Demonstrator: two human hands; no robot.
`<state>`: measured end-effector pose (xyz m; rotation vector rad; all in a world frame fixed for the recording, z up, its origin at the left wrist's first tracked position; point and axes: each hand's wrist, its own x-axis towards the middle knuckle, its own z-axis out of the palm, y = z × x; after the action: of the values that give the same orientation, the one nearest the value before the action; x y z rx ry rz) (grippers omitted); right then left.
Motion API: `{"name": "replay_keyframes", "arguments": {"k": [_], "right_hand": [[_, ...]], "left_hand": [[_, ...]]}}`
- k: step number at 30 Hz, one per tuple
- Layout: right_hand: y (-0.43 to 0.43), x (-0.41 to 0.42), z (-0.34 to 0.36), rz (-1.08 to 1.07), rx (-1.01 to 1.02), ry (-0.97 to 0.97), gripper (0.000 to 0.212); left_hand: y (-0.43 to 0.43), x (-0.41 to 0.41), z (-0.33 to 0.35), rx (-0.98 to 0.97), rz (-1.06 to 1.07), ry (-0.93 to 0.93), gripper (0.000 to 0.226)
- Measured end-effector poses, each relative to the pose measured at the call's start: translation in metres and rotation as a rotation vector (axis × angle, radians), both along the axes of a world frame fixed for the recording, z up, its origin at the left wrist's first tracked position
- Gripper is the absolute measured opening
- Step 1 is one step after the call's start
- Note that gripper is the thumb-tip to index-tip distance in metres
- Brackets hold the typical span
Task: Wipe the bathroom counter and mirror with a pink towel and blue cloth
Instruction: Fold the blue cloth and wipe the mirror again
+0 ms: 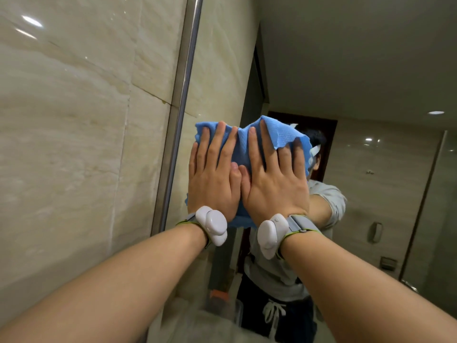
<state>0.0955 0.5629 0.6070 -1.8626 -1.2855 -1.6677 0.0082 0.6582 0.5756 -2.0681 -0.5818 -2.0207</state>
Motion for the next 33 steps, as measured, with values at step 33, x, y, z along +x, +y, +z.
{"name": "replay_keyframes", "arguments": {"k": [33], "right_hand": [[-0.050,0.013,-0.120,-0.017,-0.237,0.157,0.065]], "left_hand": [[-0.045,0.017,-0.120,-0.200,-0.172,-0.103,0.054]]}}
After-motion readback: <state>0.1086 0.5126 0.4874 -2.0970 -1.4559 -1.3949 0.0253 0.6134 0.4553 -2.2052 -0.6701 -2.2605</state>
